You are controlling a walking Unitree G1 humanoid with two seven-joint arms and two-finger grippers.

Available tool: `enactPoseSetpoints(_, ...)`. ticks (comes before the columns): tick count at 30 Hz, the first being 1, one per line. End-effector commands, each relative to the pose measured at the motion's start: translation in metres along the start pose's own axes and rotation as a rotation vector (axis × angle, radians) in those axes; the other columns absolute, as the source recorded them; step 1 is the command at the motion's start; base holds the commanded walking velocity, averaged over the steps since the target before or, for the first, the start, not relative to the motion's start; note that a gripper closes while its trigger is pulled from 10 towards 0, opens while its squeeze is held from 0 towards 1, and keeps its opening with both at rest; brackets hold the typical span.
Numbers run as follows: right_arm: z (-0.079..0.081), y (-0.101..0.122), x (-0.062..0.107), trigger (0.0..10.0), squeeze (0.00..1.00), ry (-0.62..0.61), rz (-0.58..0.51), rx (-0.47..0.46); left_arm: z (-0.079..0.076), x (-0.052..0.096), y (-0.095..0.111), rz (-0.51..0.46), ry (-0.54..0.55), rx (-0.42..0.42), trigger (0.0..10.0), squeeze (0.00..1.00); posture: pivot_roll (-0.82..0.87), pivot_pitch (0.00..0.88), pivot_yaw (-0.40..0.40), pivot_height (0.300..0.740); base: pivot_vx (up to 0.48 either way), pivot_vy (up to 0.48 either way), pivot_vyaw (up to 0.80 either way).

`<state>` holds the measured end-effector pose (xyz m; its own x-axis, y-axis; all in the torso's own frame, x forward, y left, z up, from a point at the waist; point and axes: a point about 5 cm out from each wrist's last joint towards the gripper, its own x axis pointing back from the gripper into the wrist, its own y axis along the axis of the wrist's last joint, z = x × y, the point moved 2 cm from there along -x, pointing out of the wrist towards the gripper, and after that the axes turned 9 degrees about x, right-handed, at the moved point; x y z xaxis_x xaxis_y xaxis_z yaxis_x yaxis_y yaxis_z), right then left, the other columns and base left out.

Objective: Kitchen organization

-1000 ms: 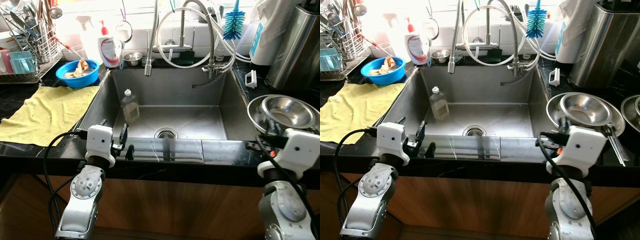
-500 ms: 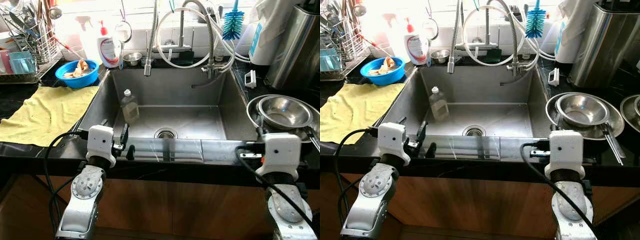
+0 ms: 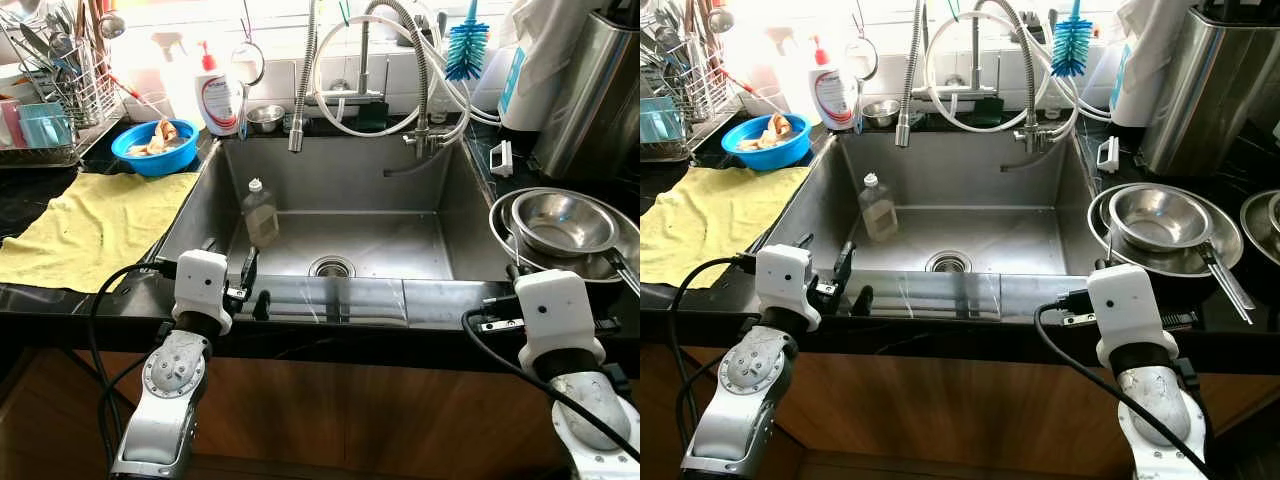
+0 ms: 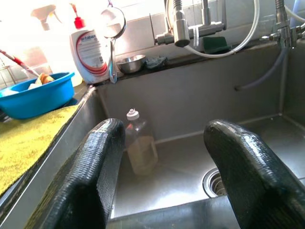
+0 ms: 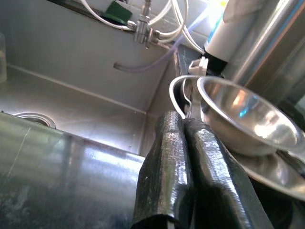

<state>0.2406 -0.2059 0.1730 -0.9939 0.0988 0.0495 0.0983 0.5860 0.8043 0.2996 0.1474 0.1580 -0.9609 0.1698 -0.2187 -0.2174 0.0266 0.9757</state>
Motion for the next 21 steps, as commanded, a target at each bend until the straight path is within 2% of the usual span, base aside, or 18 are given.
enactPoseSetpoints(1, -0.002, 0.009, 0.001, 10.0, 0.0, 0.012, -0.033, -0.01, 0.003, -0.002, 0.003, -0.01, 0.007, -0.005, 10.0, 0.0, -0.14, 0.0, 0.072, 0.74, 0.0, 0.0, 0.0)
enactPoseSetpoints(7, -0.01, 0.014, 0.0, 10.0, 0.0, 0.003, -0.051, -0.005, 0.002, -0.002, 0.003, -0.011, 0.006, -0.001, 10.0, 0.0, -0.14, 0.0, 0.073, 0.74, 0.0, 0.0, 0.0)
enactPoseSetpoints(14, -0.011, 0.026, 0.0, 10.0, 0.0, 0.023, -0.122, -0.002, 0.002, -0.002, 0.003, -0.011, 0.004, -0.002, 10.0, 0.0, -0.14, 0.0, 0.075, 0.74, 0.0, 0.0, 0.0)
enactPoseSetpoints(21, -0.019, 0.039, -0.002, 10.0, 0.0, -0.037, -0.186, -0.013, 0.003, -0.002, 0.002, -0.01, 0.006, -0.001, 10.0, 0.0, -0.14, 0.0, 0.076, 0.74, 0.0, 0.0, 0.0)
